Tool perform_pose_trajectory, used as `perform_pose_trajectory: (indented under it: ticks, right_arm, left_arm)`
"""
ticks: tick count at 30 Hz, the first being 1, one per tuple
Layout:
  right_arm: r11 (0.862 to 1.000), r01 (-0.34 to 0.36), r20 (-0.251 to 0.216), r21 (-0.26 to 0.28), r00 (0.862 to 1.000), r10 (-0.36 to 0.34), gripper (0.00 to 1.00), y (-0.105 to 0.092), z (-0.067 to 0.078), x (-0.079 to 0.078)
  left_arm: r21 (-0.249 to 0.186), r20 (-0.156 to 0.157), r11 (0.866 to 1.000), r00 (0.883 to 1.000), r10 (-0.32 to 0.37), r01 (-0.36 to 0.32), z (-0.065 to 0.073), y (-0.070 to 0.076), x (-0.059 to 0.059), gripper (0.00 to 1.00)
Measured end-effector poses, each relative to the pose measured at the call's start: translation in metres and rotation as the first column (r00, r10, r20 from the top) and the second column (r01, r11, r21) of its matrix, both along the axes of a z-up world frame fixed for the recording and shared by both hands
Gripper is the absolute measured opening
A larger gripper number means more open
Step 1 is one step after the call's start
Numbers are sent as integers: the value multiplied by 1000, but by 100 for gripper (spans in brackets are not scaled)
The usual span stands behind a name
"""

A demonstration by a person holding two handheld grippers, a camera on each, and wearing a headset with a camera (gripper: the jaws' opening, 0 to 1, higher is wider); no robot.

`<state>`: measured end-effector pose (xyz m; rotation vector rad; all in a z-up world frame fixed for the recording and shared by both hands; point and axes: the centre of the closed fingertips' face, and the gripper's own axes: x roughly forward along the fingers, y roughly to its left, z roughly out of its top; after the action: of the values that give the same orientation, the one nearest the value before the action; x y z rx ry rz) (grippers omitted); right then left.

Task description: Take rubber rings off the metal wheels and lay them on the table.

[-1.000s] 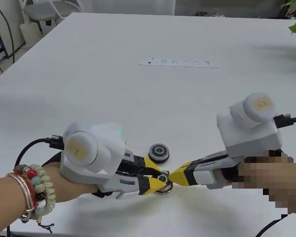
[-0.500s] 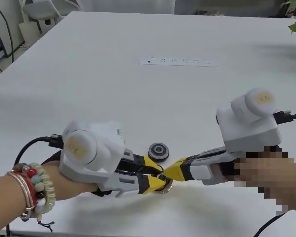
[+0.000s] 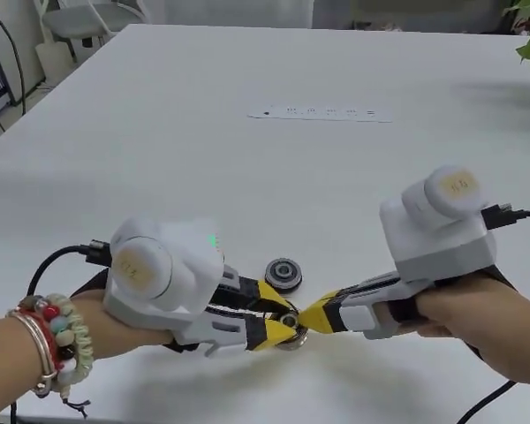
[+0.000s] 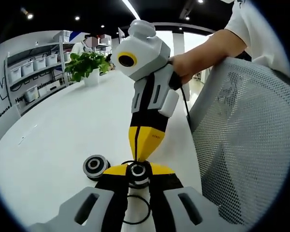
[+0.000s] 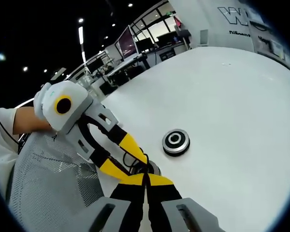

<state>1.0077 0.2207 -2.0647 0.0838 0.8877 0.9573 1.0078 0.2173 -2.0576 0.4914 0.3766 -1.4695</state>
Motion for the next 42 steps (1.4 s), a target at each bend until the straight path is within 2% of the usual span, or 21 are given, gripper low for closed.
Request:
perform_pose_trajectory:
  ticks: [2,5,8,9,11,15,19,21,23,26,28,32,36,40,42]
  right_arm:
    - [1000,4,2,-1,1000,-4,0,-1,0,1]
    - [1000,16,-5,2,1000,-16,0,-2,0,2]
    - [1000,21,-4,-2,1000,-21,0,-3,-1,2]
    - [1000,22,-4,-1,1000,-22,0,-3,-1,3]
    - [1000,25,-3,2,1000,-25,0,-3,0,3]
    - [1000,24,-5,2,1000,-24,0,-3,0,3]
    - [1000,25,-3,1,1000,-25,0,-3,1,2]
    - [1000,24,-1,0,1000,-24,0,-3,1,2]
    - [1000,26,1,1,1000,-26,0,-3,2,3]
    - [1000,24,2,1,1000,-24,0,-3,2,3]
    - [1000,24,2,1,1000,-24,0,-3,2,2]
    - [1000,23,4,2,1000,-23,0,-3,3,2]
    - [1000,21,5,3,1000,-21,0,-3,4,2]
    - [1000,20,6,2,1000,-20,0,-3,4,2]
    - [1000,20,7,2,1000,-20,0,-3,4,2]
  left_arm:
    - [-39,-21,999,1000,5,-5,10,-3,0,11]
    - [-69,-10,998,1000,9,-10,21,-4,2,15]
    - [-89,-20,996,1000,5,-7,30,-3,2,22]
    - [-79,-30,997,999,-17,15,31,-2,-2,26]
    - [-73,-22,997,999,-32,31,34,-1,-4,32]
    - [-87,-29,995,998,-58,56,47,2,-10,50]
    - [-79,-14,994,997,-72,70,57,9,-12,60]
    - [-60,-29,995,996,-79,78,60,14,-14,67]
    - [-65,-18,995,997,-77,76,67,17,-15,72]
    - [-78,-13,995,998,-65,64,77,23,-15,75]
    - [-83,1,995,999,-54,54,83,28,-14,77]
    - [-70,13,997,1000,-18,19,86,42,-10,82]
    - [-72,7,997,1000,12,-12,91,57,-12,84]
    - [-78,-1,996,999,43,-43,94,67,-13,94]
    - [-75,-16,995,998,63,-65,97,74,-16,96]
